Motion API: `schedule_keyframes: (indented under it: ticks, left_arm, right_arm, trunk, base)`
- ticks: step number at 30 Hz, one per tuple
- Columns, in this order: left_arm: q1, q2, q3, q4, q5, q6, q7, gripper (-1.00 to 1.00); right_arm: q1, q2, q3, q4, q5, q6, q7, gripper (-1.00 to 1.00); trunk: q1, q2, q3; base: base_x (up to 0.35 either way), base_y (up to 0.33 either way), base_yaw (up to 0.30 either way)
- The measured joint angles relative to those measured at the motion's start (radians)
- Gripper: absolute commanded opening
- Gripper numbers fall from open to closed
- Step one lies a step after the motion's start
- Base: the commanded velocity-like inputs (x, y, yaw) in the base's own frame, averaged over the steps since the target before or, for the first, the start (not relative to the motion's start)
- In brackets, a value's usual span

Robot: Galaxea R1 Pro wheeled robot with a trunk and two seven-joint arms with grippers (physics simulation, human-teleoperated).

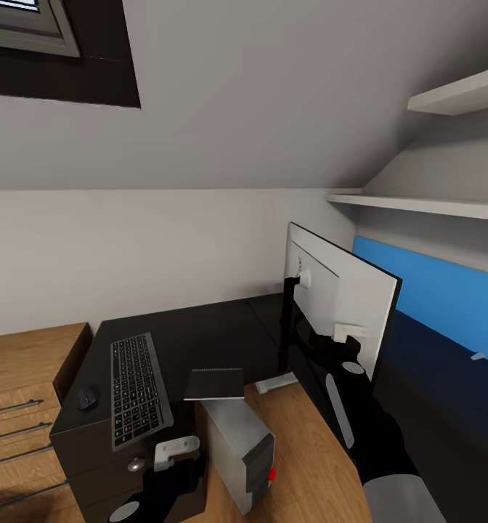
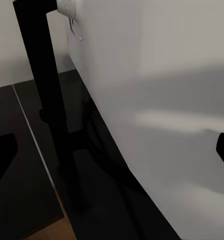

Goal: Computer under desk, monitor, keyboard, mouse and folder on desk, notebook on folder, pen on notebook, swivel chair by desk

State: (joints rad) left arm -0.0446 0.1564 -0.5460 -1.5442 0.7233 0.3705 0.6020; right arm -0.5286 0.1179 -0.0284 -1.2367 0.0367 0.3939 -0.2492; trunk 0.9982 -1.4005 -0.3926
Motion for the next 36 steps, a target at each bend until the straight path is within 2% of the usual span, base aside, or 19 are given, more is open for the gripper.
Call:
schedule_keyframes:
  ticks: [6, 15, 26, 36]
  left_arm:
    - [0.0, 0.001, -0.001, -0.001, 0.0, 0.001, 0.001, 1.0]
    - [0.0, 0.001, -0.001, -0.001, 0.0, 0.0, 0.002, 1.0]
    - [0.0, 0.001, 0.003, -0.001, 0.002, 0.001, 0.001, 1.0]
    - [0.0, -0.005, 0.005, -0.026, 0.006, 0.022, 0.001, 1.0]
  right_arm:
    - [0.007, 0.001, 0.003, 0.003, 0.001, 0.0, 0.004, 1.0]
    - [0.02, 0.003, 0.032, 0.01, 0.001, -0.002, 0.009, 1.0]
    - [0.021, 0.003, 0.04, 0.025, 0.001, -0.002, 0.011, 1.0]
    - [0.023, 0.003, 0.106, 0.038, 0.001, -0.002, 0.01, 1.0]
  trunk:
    - [-0.023, 0.042, 0.019]
    - [-0.058, 0.105, 0.047]
    - [-0.1, 0.182, 0.082]
    - [-0.138, 0.252, 0.113]
  base:
    - [0.0, 0.0, 0.0]
    - [0.0, 0.0, 0.0]
    - [0.0, 0.0, 0.0]
    - [0.0, 0.0, 0.0]
